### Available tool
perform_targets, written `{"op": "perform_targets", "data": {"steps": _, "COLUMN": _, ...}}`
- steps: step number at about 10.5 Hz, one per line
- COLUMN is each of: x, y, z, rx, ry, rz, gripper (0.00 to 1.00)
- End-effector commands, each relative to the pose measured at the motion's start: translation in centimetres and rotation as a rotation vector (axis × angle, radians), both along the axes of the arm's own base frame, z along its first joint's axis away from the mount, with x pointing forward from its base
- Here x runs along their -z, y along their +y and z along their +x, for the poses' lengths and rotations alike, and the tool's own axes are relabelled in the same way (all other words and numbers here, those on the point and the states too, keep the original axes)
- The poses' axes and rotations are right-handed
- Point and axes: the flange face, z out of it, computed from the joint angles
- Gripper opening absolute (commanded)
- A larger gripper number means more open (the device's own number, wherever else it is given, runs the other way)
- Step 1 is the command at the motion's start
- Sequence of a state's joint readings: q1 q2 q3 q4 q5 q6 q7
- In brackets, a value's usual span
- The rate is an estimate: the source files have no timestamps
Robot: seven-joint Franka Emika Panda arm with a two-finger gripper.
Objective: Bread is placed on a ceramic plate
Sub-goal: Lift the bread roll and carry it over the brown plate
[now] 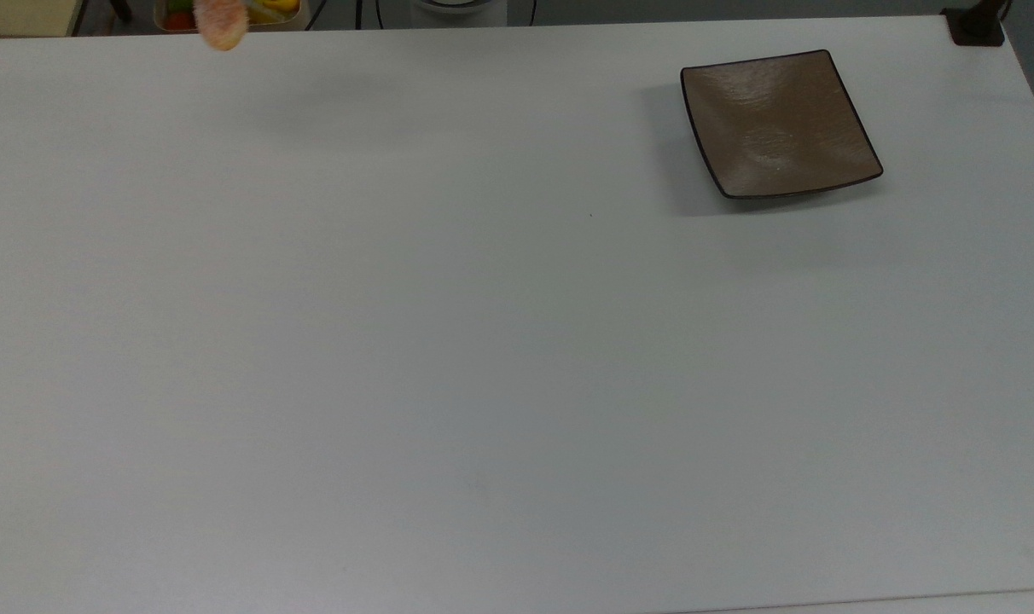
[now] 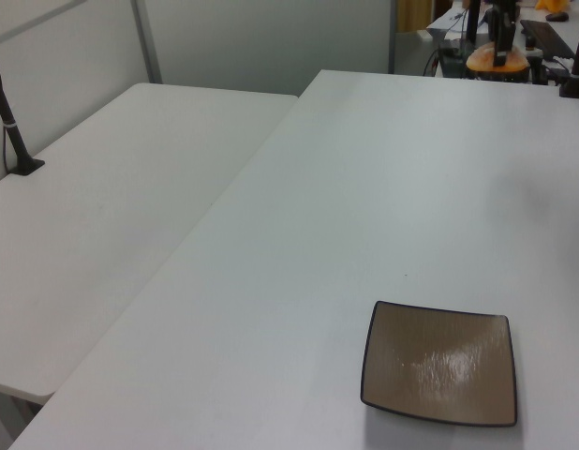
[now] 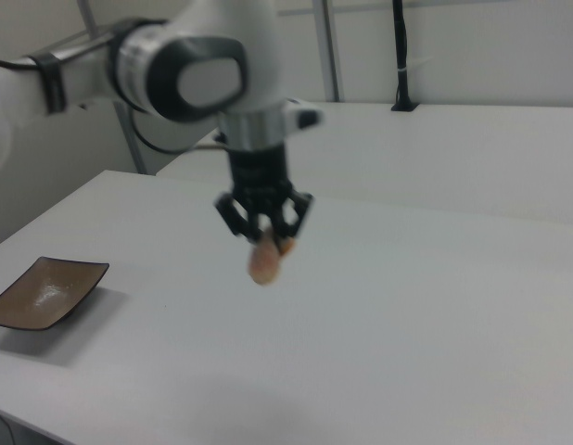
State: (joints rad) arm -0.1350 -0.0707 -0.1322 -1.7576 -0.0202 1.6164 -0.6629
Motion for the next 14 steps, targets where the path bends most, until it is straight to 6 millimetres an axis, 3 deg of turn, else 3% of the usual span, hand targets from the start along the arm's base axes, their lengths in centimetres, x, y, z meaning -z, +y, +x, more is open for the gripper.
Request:
{"op": "perform_targets", "data": {"steps": 1, "x": -2.4, "y": 8.7, "z": 0.6, "rx": -0.003, "ry": 0.022, "rz": 0.014, "gripper": 0.01}}
{"op": "perform_targets", "data": {"steps": 6, "x": -2.2, "y": 23.9, "z": 0.2, "rx": -0.035, "ry": 0.032, "rz": 0.043, "gripper": 0.02}}
{"op": "perform_targets", "data": {"steps": 11, "x": 1.7, "y": 39.4, "z": -2.0, "rx": -0.016, "ry": 0.055, "rz": 0.019, "gripper": 0.03}}
{"op": "perform_targets", "data": {"steps": 14, "x": 5.7, "y": 47.4, "z": -2.8, "rx": 0.049, "ry": 0.023, "rz": 0.034, "gripper": 0.03}}
